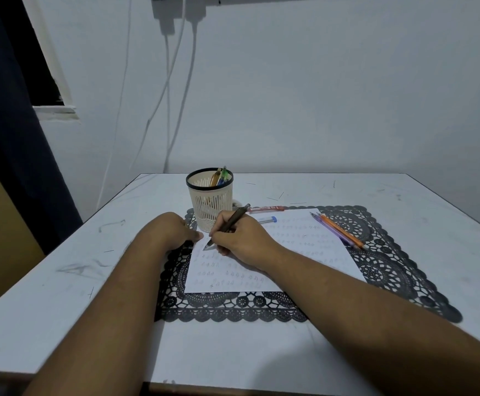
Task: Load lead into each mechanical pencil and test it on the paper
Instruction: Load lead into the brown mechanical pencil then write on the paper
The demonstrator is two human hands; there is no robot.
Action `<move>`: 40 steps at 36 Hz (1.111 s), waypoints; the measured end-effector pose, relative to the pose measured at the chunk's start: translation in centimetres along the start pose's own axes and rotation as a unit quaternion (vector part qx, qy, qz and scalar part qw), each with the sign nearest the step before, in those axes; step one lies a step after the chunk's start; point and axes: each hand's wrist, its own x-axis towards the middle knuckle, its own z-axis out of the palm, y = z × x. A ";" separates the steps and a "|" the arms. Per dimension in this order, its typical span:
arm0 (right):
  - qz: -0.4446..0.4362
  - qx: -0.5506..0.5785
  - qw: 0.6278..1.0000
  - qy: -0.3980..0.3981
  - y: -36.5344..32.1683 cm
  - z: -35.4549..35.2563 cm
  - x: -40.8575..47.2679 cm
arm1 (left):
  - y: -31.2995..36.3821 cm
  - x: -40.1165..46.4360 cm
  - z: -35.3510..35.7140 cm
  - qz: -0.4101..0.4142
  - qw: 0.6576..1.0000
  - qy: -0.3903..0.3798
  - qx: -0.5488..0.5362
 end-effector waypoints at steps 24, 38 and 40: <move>0.003 -0.021 1.000 0.014 -0.5 -0.1 -0.6 | -0.2 0.4 0.2 0.005 1.000 0.008 -0.009; -0.012 -0.053 0.998 0.008 -0.7 0.1 -1.0 | -0.3 0.3 0.3 0.005 1.000 0.002 -0.016; -0.013 -0.044 0.999 0.015 -0.8 0.1 -1.0 | -0.4 0.2 0.4 0.004 1.000 0.005 -0.017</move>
